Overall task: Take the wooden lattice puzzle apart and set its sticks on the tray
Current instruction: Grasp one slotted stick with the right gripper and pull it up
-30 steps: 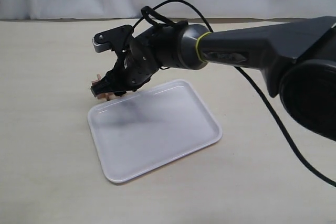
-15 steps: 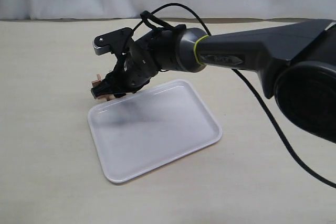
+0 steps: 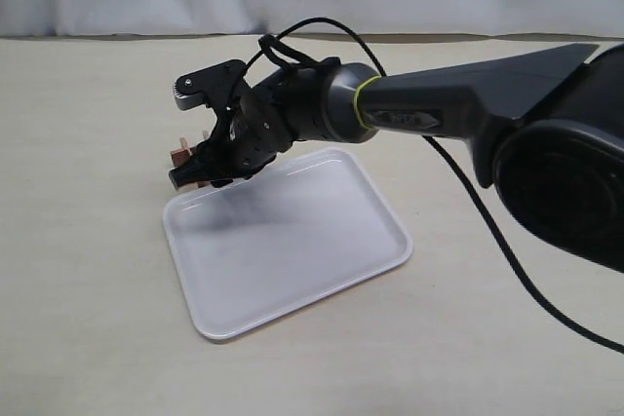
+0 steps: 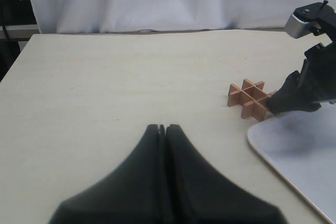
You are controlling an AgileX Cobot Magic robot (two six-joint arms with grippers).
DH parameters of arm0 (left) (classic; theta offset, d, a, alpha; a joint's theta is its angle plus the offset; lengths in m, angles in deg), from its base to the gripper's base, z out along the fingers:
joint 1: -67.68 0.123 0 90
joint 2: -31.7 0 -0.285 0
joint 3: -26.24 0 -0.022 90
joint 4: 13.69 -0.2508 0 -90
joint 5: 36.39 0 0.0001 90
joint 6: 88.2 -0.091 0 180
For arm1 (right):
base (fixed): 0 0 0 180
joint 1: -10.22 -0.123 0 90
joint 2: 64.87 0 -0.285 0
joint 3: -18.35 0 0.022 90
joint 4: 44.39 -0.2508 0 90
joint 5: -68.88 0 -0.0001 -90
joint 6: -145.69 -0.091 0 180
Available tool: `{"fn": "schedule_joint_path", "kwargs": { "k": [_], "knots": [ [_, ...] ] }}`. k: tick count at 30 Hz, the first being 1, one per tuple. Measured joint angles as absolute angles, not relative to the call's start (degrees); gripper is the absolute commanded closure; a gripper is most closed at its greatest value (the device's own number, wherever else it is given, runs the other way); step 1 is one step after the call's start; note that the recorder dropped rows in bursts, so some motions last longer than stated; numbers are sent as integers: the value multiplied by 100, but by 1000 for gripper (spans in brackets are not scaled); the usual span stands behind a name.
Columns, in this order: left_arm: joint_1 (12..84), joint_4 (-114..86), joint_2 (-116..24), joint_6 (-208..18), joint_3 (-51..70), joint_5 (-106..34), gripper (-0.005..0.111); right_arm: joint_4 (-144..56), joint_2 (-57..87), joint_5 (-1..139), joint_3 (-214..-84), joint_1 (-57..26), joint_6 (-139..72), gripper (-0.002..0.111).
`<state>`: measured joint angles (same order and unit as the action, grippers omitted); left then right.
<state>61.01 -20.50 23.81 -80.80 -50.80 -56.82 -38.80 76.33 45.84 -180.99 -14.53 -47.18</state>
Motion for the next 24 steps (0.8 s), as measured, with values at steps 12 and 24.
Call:
{"fn": "schedule_joint_path", "kwargs": {
  "k": [12, 24],
  "knots": [
    [6101, -2050, 2381, -8080, -5080, -5682, 107, -3880, 7761, 4774, -18099, -1453, -4718, 97],
    [6101, -2050, 2381, -8080, -5080, -5682, 107, -3880, 7753, 4856, -18099, -1453, -4718, 104]
  ]
}}
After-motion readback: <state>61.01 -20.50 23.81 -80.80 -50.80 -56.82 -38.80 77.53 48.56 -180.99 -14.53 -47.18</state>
